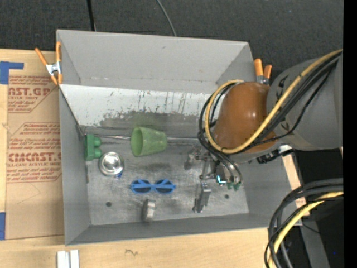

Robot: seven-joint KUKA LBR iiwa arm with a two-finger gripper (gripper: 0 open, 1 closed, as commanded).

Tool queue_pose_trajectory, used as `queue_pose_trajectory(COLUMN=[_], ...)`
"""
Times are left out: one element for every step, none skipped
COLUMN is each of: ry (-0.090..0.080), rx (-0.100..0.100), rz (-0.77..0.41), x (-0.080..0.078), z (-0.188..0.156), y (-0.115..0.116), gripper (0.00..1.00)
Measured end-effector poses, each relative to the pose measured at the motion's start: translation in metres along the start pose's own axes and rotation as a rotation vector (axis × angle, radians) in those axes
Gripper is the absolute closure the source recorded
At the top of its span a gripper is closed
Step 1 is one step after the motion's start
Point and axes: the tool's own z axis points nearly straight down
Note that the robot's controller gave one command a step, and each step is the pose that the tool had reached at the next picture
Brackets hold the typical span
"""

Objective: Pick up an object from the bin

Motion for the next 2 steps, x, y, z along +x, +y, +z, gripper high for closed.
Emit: queue_pose_trajectory(ry=[-0.014, -0.014], rx=[-0.001, -0.001], rz=[-0.057, -0.054], x=[-0.007, -0.0076], z=[0.0674, 0.0644], y=[0.0499, 0.048], gripper=[0.0, 1.0])
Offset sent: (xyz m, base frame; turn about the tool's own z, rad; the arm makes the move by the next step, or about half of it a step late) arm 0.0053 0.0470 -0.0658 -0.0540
